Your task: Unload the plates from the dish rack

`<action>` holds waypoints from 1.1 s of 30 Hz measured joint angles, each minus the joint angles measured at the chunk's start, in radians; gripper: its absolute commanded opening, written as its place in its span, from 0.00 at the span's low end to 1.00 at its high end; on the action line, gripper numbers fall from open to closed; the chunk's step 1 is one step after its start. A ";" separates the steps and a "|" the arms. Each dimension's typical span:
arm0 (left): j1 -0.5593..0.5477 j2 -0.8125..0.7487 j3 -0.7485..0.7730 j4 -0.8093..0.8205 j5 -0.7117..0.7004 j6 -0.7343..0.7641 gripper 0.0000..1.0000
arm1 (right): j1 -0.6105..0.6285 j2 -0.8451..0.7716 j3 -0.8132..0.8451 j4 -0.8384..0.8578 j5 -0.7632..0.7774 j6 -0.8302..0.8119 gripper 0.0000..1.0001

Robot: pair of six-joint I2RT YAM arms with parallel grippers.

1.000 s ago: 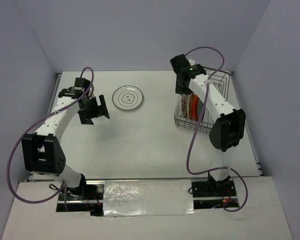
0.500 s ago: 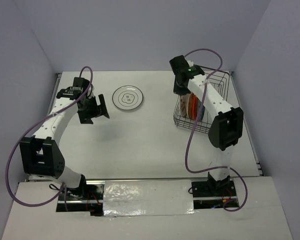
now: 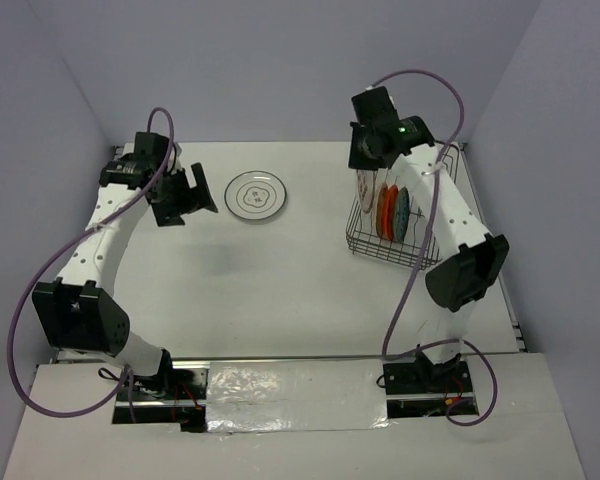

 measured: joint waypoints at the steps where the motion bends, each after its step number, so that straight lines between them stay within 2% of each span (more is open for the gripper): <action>1: 0.000 0.003 0.032 -0.005 0.007 -0.007 1.00 | 0.010 -0.022 0.020 -0.005 -0.012 -0.031 0.00; 4: 0.000 0.023 0.154 -0.010 0.051 -0.052 0.99 | 0.087 -0.105 0.048 -0.021 -0.022 -0.165 0.00; 6: 0.001 0.026 0.214 0.018 0.095 -0.103 0.99 | 0.208 -0.173 0.016 -0.015 0.014 -0.286 0.00; 10: 0.007 0.005 0.248 0.133 0.220 -0.230 0.99 | 0.550 -0.322 -0.266 0.093 0.125 -0.533 0.00; 13: 0.005 0.001 0.238 0.202 0.328 -0.320 1.00 | 0.729 -0.350 -0.448 0.113 0.165 -0.669 0.00; 18: -0.026 -0.004 0.118 0.237 0.411 -0.399 0.93 | 0.764 -0.361 -0.541 0.154 0.200 -0.809 0.00; 26: -0.074 -0.004 0.030 0.132 0.417 -0.402 0.89 | 0.790 -0.343 -0.447 0.216 0.205 -0.927 0.00; 29: -0.078 -0.004 0.002 0.134 0.418 -0.410 0.76 | 0.795 -0.288 -0.385 0.241 0.203 -0.962 0.00; 30: -0.080 -0.004 0.000 0.131 0.418 -0.411 0.68 | 0.796 -0.269 -0.368 0.252 0.207 -0.975 0.00; 31: -0.082 -0.004 0.000 0.130 0.418 -0.410 0.67 | 0.797 -0.247 -0.349 0.259 0.215 -0.988 0.00; 32: -0.085 -0.004 0.000 0.130 0.418 -0.408 0.60 | 0.798 -0.225 -0.330 0.266 0.222 -0.999 0.00; 33: -0.088 -0.004 0.000 0.130 0.418 -0.409 0.47 | 0.799 -0.206 -0.313 0.270 0.226 -1.009 0.00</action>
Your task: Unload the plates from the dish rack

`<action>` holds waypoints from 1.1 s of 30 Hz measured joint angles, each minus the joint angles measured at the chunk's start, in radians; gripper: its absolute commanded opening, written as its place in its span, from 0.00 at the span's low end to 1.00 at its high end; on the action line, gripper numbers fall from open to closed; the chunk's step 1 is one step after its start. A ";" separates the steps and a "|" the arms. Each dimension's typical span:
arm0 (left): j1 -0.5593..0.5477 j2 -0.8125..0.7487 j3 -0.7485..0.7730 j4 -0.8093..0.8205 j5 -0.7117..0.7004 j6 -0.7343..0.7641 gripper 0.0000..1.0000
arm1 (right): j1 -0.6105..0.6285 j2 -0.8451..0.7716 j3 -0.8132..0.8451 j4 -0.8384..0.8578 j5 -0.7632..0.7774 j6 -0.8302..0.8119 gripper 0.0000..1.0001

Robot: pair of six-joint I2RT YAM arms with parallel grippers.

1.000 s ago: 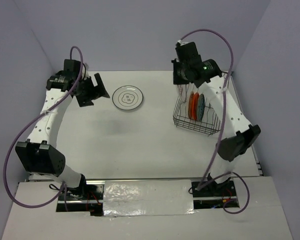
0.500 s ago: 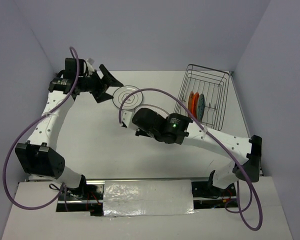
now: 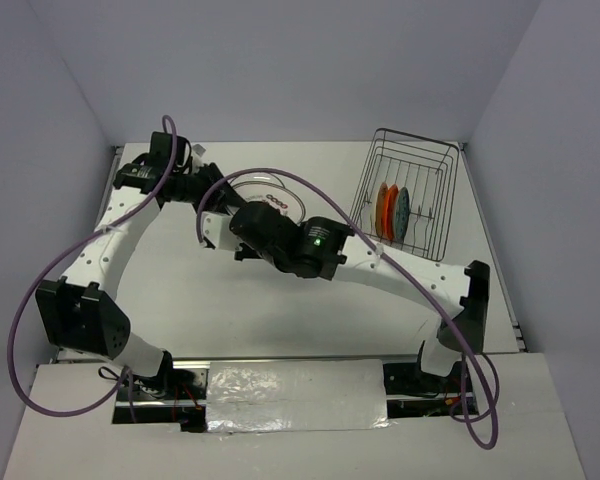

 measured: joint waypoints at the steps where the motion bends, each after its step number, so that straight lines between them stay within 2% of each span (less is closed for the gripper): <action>1: -0.001 0.000 0.000 -0.001 0.000 -0.002 0.29 | 0.001 0.020 0.018 0.005 0.002 -0.008 0.00; 2: -0.003 0.000 0.000 0.000 0.002 -0.002 0.03 | 0.002 0.037 0.031 0.009 0.002 -0.014 0.00; 3: -0.003 0.000 0.000 0.003 -0.005 -0.008 0.00 | 0.004 0.049 0.038 0.011 0.003 -0.011 0.06; 4: -0.002 0.000 0.003 0.019 0.004 -0.016 0.00 | 0.006 0.056 0.039 0.008 -0.001 -0.001 0.39; 5: 0.000 0.002 0.010 0.019 0.002 -0.011 0.00 | 0.008 0.065 0.039 0.021 0.018 0.009 0.58; 6: 0.000 0.002 0.017 0.013 -0.013 0.001 0.00 | 0.009 0.066 0.037 0.026 0.024 0.007 0.94; 7: -0.001 0.006 0.021 0.009 -0.028 0.006 0.00 | 0.005 0.066 0.033 0.035 0.034 0.023 1.00; 11: 0.002 0.045 0.051 0.023 -0.124 0.045 0.00 | -0.055 0.006 -0.044 0.077 0.020 0.143 1.00; 17: 0.036 0.206 0.108 0.143 -0.265 0.099 0.00 | -0.183 -0.282 -0.254 0.091 -0.035 0.362 1.00; 23: 0.056 0.454 0.245 0.248 -0.307 0.135 0.07 | -0.204 -0.565 -0.281 0.097 -0.053 0.509 1.00; 25: 0.055 0.508 0.267 0.262 -0.309 0.135 0.14 | -0.230 -0.624 -0.303 0.094 -0.055 0.552 1.00; 26: 0.055 0.531 0.276 0.267 -0.310 0.135 0.19 | -0.248 -0.647 -0.316 0.090 -0.055 0.575 1.00; 27: 0.055 0.552 0.282 0.272 -0.312 0.134 0.31 | -0.264 -0.669 -0.329 0.081 -0.056 0.597 1.00; 28: 0.055 0.569 0.288 0.272 -0.312 0.135 0.40 | -0.281 -0.686 -0.338 0.069 -0.055 0.618 1.00; 29: 0.055 0.584 0.292 0.275 -0.311 0.132 0.59 | -0.298 -0.697 -0.345 0.054 -0.056 0.641 1.00; 31: 0.055 0.597 0.293 0.275 -0.312 0.128 0.79 | -0.319 -0.701 -0.347 0.027 -0.057 0.681 1.00; 32: 0.055 0.597 0.290 0.275 -0.314 0.133 0.99 | -0.334 -0.697 -0.347 0.011 -0.061 0.705 1.00; 33: 0.055 0.597 0.290 0.274 -0.315 0.130 0.99 | -0.357 -0.683 -0.346 -0.013 -0.064 0.735 1.00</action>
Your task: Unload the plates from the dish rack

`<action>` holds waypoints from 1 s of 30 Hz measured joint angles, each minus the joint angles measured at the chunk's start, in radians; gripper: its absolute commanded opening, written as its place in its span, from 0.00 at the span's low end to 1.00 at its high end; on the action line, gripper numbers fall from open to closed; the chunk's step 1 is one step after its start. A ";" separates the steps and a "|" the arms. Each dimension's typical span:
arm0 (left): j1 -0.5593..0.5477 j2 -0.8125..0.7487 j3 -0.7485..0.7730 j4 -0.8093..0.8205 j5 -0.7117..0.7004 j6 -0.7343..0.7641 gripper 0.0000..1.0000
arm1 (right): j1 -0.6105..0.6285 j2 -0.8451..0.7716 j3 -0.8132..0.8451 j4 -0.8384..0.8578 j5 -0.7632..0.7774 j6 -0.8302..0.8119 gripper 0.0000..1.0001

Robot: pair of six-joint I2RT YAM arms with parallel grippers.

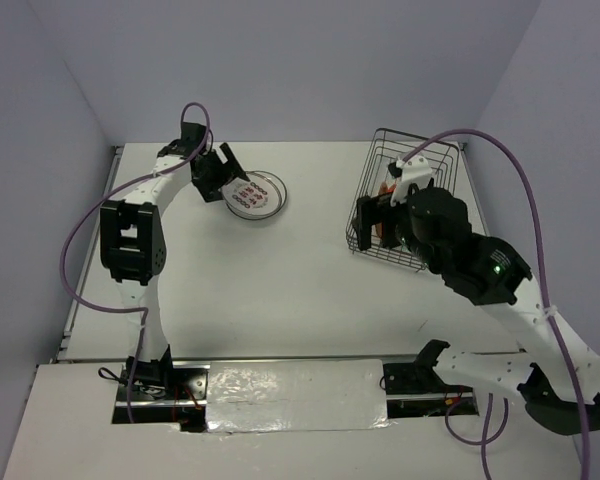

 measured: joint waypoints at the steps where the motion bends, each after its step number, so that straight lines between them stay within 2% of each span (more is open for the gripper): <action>1: -0.001 0.000 0.000 0.000 -0.005 0.002 1.00 | -0.035 0.016 0.004 -0.027 -0.011 0.036 1.00; 5: -0.006 0.046 0.055 -0.080 -0.040 0.003 1.00 | -0.212 0.152 0.036 -0.138 -0.052 0.182 1.00; 7: -0.017 0.089 0.084 -0.132 -0.071 0.005 1.00 | -0.261 0.240 0.033 -0.173 -0.081 0.242 1.00; 9: -0.028 0.108 0.065 -0.169 -0.099 0.005 1.00 | -0.311 0.308 0.031 -0.197 -0.122 0.289 1.00; 13: -0.041 0.113 0.010 -0.249 -0.126 0.008 1.00 | -0.426 0.343 0.022 -0.201 -0.208 0.340 1.00; 20: -0.041 0.106 0.047 -0.320 -0.179 0.037 1.00 | -0.468 0.385 0.066 -0.205 -0.238 0.346 1.00; 24: -0.039 0.038 0.045 -0.341 -0.195 0.079 1.00 | -0.494 0.412 0.074 -0.205 -0.203 0.331 1.00; 27: -0.037 -0.067 0.021 -0.317 -0.183 0.124 1.00 | -0.513 0.441 0.074 -0.203 -0.163 0.325 0.79; 28: -0.036 -0.125 -0.004 -0.299 -0.173 0.139 1.00 | -0.518 0.454 0.074 -0.201 -0.150 0.321 0.62; 29: -0.036 -0.179 -0.028 -0.286 -0.164 0.158 1.00 | -0.525 0.467 0.074 -0.196 -0.140 0.312 0.56; 30: -0.035 -0.242 -0.059 -0.275 -0.153 0.172 0.99 | -0.531 0.479 0.074 -0.190 -0.131 0.314 0.54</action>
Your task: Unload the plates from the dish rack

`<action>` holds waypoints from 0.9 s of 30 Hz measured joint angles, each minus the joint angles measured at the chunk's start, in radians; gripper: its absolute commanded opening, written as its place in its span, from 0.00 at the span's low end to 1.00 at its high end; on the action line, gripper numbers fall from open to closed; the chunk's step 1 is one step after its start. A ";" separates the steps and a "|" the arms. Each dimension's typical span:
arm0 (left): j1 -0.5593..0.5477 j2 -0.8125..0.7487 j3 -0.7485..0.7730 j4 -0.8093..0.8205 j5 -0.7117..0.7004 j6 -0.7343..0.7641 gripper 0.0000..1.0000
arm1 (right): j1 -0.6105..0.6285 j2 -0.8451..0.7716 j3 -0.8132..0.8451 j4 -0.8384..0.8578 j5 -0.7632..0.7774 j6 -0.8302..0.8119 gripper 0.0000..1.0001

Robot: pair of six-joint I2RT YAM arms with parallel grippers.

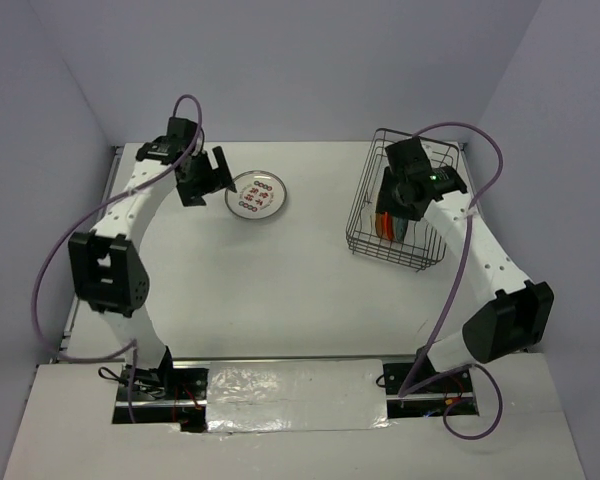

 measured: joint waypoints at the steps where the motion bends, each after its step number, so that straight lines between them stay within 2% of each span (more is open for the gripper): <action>1: 0.000 -0.067 -0.036 0.016 0.010 0.015 1.00 | -0.009 0.012 0.000 0.007 0.005 0.000 0.53; 6: 0.000 -0.328 -0.192 0.060 0.060 0.070 0.99 | -0.080 0.093 0.043 0.050 -0.001 -0.025 0.48; 8: 0.001 -0.387 -0.244 0.065 0.073 0.088 0.99 | -0.106 0.127 0.059 0.069 -0.010 -0.039 0.47; 13: 0.003 -0.451 -0.350 0.042 0.100 0.110 1.00 | -0.135 0.198 0.063 0.108 -0.023 -0.064 0.45; 14: 0.003 -0.458 -0.362 0.034 0.105 0.115 0.99 | -0.139 0.212 0.063 0.113 -0.024 -0.069 0.41; 19: 0.004 -0.494 -0.396 0.013 0.113 0.127 1.00 | -0.157 0.261 0.063 0.157 -0.043 -0.091 0.38; 22: 0.005 -0.510 -0.402 0.007 0.114 0.141 1.00 | -0.174 0.288 0.062 0.182 -0.045 -0.097 0.31; 23: 0.005 -0.511 -0.403 0.006 0.115 0.142 0.99 | -0.177 0.293 0.061 0.189 -0.050 -0.100 0.24; 27: 0.005 -0.511 -0.413 -0.002 0.119 0.142 0.99 | -0.182 0.294 0.042 0.220 -0.062 -0.109 0.09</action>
